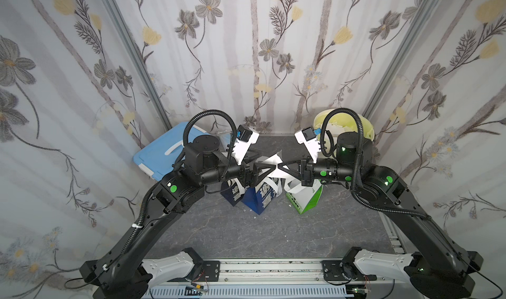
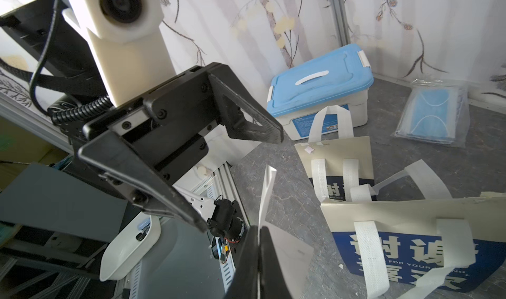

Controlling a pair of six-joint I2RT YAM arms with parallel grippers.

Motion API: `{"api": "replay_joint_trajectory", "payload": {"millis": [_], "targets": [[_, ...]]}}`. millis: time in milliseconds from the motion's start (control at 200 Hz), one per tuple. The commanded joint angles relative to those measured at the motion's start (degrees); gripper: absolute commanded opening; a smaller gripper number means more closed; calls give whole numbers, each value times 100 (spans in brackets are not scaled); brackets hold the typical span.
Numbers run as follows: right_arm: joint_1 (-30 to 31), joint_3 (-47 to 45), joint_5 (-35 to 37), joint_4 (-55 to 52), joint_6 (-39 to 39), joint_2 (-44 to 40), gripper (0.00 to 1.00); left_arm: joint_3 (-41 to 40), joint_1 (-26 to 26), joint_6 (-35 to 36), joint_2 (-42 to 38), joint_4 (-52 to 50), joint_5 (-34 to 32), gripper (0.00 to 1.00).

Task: Shred takeout receipts and throw away
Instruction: Shred the takeout receipt.

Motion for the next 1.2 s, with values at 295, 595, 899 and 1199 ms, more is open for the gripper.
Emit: {"api": "replay_joint_trajectory", "payload": {"millis": [295,595,899,1199], "targets": [[39,112,-278,-146,-325,75,0,-285,91,-776,161,784,1308,49],[37,176,-246,-242,-397,125,0,-651,115,-1255,41,1326,1547,22],[212,190,-252,-288,-452,104,0,-843,127,-1511,-63,1701,1565,0],[202,-456,-416,385,-110,-415,47,-1295,150,-2204,-254,2628,1388,0]]}}
